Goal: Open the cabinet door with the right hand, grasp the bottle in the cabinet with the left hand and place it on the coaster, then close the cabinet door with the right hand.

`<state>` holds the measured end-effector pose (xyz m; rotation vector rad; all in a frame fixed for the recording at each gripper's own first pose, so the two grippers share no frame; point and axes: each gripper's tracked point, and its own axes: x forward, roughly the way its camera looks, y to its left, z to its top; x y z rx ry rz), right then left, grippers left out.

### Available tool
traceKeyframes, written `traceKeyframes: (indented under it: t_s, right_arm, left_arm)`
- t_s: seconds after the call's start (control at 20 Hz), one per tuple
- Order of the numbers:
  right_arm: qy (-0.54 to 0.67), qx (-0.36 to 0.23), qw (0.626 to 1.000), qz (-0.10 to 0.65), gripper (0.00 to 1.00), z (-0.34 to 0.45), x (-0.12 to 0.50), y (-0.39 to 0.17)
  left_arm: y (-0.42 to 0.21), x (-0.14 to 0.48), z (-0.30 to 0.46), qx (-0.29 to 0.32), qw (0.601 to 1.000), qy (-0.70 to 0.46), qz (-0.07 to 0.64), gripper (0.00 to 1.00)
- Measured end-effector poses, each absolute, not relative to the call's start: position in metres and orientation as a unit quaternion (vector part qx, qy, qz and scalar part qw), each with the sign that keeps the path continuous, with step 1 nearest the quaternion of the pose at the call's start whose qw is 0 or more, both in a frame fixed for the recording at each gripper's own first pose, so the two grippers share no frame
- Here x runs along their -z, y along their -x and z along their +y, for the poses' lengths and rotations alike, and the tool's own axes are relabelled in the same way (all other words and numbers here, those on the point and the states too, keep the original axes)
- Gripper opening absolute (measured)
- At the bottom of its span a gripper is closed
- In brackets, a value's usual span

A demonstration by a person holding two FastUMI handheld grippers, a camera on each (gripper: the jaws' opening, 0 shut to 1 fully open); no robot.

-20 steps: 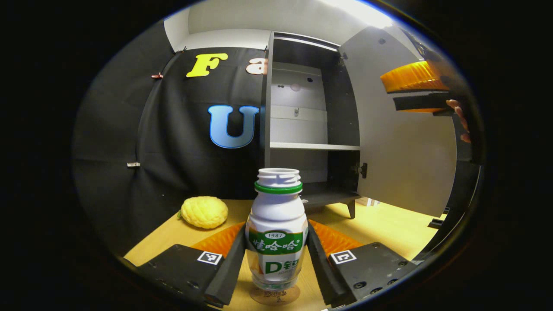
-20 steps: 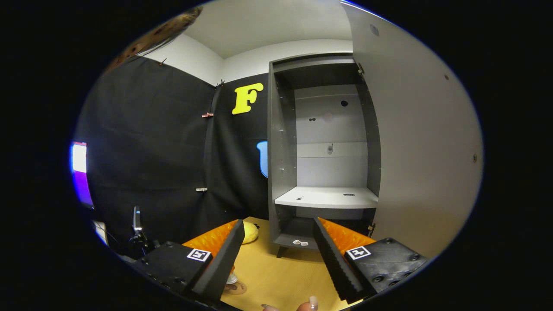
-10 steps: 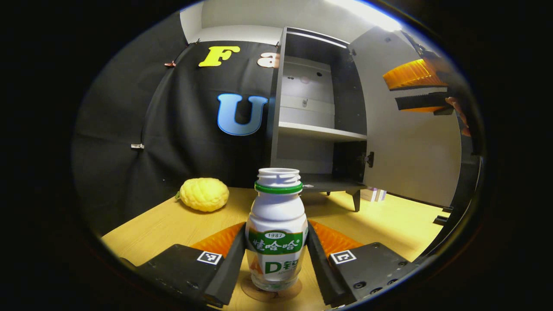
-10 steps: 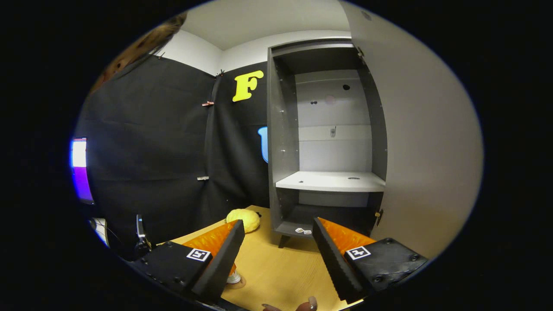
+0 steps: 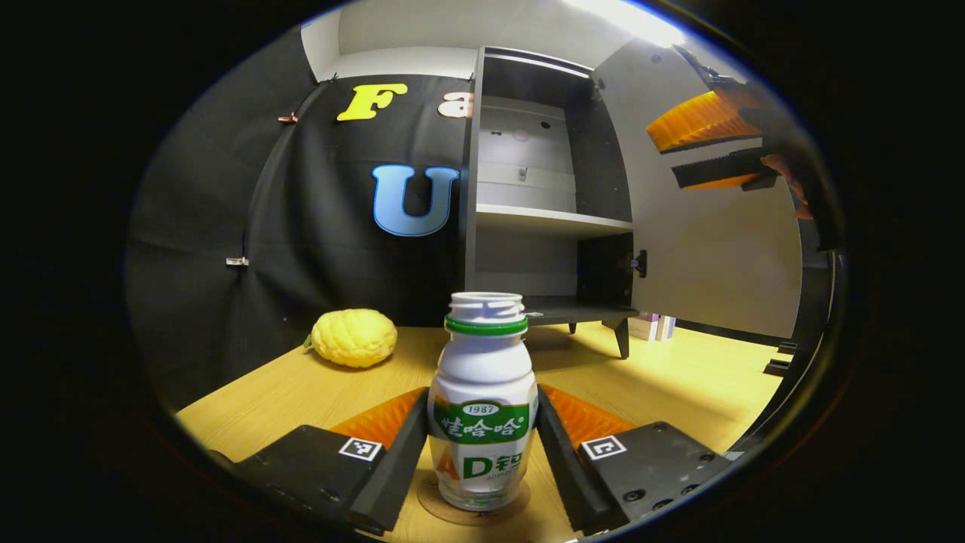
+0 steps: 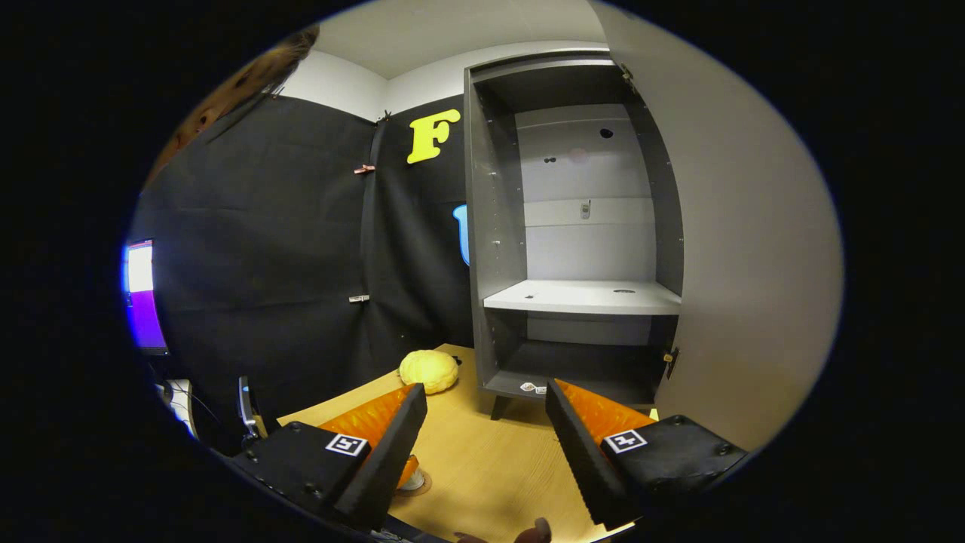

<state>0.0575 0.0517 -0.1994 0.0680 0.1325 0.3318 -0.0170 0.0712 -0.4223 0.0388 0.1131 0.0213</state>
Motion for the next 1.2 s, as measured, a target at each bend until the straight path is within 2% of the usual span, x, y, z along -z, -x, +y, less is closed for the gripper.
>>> traceKeyframes:
  t_s: [0.3, 0.7, 0.95, 1.0, 1.2]
  right_arm:
    - [-0.031, -0.168, 0.983, 0.068, 0.98, 0.05, 0.199, -0.059]
    - [-0.023, -0.151, 0.987, 0.056, 0.98, 0.036, 0.173, -0.053]
    - [-0.022, -0.138, 0.99, 0.032, 0.98, 0.022, 0.133, -0.041]
    - [-0.019, -0.134, 0.99, 0.028, 1.0, 0.018, 0.125, -0.037]
    - [0.012, -0.137, 0.99, 0.013, 0.98, 0.008, 0.095, -0.009]
  left_arm:
    - [0.016, 0.416, 0.071, -0.024, 0.998, -0.028, 0.054, 0.86]
    - [-0.003, 0.364, 0.055, 0.006, 0.997, -0.064, 0.035, 0.86]
    - [-0.009, 0.299, 0.038, 0.027, 0.997, -0.075, 0.011, 0.86]
    - [-0.009, 0.282, 0.033, 0.036, 0.997, -0.067, 0.008, 0.86]
    - [-0.007, 0.213, 0.01, 0.075, 0.995, -0.064, 0.0, 0.86]
